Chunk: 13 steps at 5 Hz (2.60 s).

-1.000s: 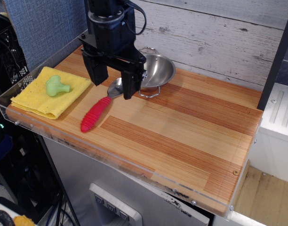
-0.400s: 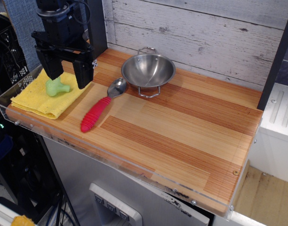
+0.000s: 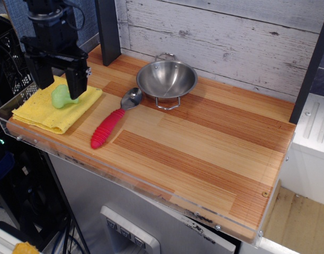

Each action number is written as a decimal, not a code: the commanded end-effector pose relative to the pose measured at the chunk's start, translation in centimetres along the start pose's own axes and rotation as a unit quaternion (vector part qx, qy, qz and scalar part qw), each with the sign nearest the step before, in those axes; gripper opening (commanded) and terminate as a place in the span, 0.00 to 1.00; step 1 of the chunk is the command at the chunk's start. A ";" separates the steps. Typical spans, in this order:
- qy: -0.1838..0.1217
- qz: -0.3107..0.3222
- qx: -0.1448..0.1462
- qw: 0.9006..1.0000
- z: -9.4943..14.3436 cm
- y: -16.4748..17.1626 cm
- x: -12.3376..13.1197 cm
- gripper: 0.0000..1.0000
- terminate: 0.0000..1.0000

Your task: Put the vegetable in the pot

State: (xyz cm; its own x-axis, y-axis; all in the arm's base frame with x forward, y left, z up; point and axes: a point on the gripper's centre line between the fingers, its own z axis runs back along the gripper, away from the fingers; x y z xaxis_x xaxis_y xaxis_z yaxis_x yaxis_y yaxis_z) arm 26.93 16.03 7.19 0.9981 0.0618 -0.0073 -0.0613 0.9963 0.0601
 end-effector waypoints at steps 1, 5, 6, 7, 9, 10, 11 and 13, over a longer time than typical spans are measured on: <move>0.008 0.012 0.026 1.000 -0.8 2.6 2.1 1.00 0.00; 0.041 -0.005 0.003 0.999 -4.2 1.8 3.7 1.00 0.00; 0.032 0.002 0.002 0.999 -4.5 1.7 3.5 0.00 0.00; 0.026 -0.002 0.002 1.000 -4.2 1.7 3.4 0.00 0.00; -0.012 0.008 0.006 1.000 -1.6 1.6 2.2 0.00 0.00; -0.059 0.024 0.008 0.998 1.3 1.3 1.0 0.00 0.00; -0.063 0.002 0.010 0.998 1.6 -0.3 2.0 0.00 0.00; -0.037 -0.093 -0.034 0.994 0.2 -8.2 9.9 0.00 0.00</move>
State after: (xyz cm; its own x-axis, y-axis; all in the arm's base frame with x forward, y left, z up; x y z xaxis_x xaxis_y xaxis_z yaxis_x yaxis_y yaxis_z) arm 37.25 8.30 4.82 0.9925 -0.1223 0.0064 0.1224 0.9921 -0.0258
